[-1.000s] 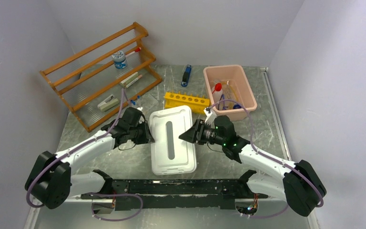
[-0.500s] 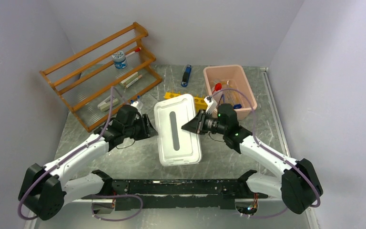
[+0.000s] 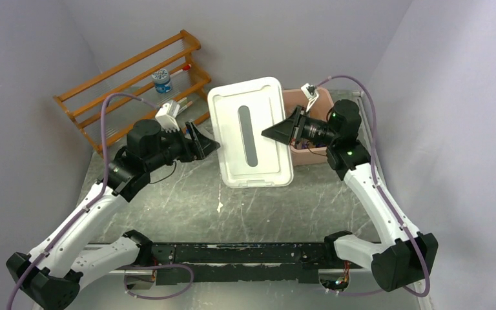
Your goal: Organize the chemistry lab equipment
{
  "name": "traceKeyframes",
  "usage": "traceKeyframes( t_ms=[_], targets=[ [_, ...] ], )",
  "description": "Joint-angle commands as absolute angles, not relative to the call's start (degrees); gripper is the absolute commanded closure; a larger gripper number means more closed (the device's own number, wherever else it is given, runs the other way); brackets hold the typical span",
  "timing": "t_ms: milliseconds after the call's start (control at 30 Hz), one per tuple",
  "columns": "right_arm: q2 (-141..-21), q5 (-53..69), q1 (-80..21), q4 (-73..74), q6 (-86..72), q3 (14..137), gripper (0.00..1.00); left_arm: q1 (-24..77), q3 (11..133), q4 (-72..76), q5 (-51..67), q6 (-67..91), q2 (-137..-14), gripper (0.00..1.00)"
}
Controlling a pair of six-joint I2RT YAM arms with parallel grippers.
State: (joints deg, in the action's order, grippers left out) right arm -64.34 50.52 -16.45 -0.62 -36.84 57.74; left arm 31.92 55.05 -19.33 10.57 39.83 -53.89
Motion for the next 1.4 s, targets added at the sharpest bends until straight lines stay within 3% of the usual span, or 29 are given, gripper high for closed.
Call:
traceKeyframes(
  t_ms=[0,233,400,733,900,1167,1367],
  targets=[
    [-65.34,57.6,-15.84,-3.98,-43.04,63.15,1.0,31.6,60.12,-18.33,14.78,38.1,-55.2,0.23],
    [-70.52,56.7,-11.9,-5.0,-50.7,71.41,1.0,31.15,68.74,-23.65,9.47,38.42,-63.5,0.21],
    [-75.21,58.8,-5.48,-7.21,-54.86,73.15,1.0,27.54,69.08,-12.89,20.41,41.24,-69.06,0.22],
    [-87.13,66.24,13.73,-20.63,-65.74,68.56,1.0,28.08,78.91,-9.67,21.02,38.56,-84.44,0.33],
    [-91.12,66.37,19.95,-8.53,-57.4,70.02,1.0,30.54,83.46,-7.95,20.49,37.05,-90.49,0.33],
    [-96.07,63.95,21.06,11.74,-41.26,72.42,1.0,36.55,93.8,-7.01,19.84,35.51,-104.75,0.34],
    [-99.11,57.97,21.68,18.22,-34.29,74.4,0.89,39.36,100.35,-7.92,19.68,34.1,-114.07,0.32]
  ],
)
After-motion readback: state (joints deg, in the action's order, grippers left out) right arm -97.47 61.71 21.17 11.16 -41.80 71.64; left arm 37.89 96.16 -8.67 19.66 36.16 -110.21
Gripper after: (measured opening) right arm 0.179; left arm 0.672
